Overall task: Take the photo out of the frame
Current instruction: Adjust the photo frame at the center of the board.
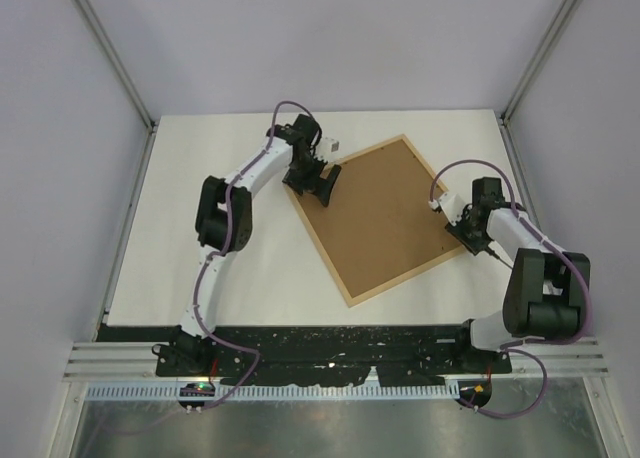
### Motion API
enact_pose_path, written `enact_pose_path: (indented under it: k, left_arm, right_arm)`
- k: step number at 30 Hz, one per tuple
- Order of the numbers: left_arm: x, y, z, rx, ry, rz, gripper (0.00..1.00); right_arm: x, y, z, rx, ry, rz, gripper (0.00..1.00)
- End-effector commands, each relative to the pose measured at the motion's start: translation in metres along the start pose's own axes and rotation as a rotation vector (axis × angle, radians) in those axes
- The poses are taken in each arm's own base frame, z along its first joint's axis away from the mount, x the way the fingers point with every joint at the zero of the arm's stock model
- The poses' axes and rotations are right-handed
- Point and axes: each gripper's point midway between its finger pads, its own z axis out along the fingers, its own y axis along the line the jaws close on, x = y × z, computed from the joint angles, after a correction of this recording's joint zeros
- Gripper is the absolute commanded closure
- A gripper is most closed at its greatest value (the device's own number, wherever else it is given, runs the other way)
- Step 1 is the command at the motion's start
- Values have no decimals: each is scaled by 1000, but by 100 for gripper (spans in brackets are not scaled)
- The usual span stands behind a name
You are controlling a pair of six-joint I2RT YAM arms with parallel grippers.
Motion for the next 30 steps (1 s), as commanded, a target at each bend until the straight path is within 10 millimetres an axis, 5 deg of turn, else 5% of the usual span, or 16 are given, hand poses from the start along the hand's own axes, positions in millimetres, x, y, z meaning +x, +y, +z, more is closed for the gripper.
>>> enact_pose_path:
  k: [1,8,14,24,30]
  left_arm:
    - [9,-31,-12,53,-7,14,0]
    - [30,-51,-2,98,58,-19,0]
    - [56,-69,-2,114,120,9,0]
    - [127,-117,-1,193,274,74,0]
    - [160,-156,1,291,354,151,0]
  right_arm:
    - [-3,-16,2,49,6,14,92]
    - [0,-15,15,49,27,28,92]
    - [-13,-41,28,135,5,84,92]
    - [-45,-76,51,189,-49,167,92]
    - [-84,-83,64,173,-86,160,92]
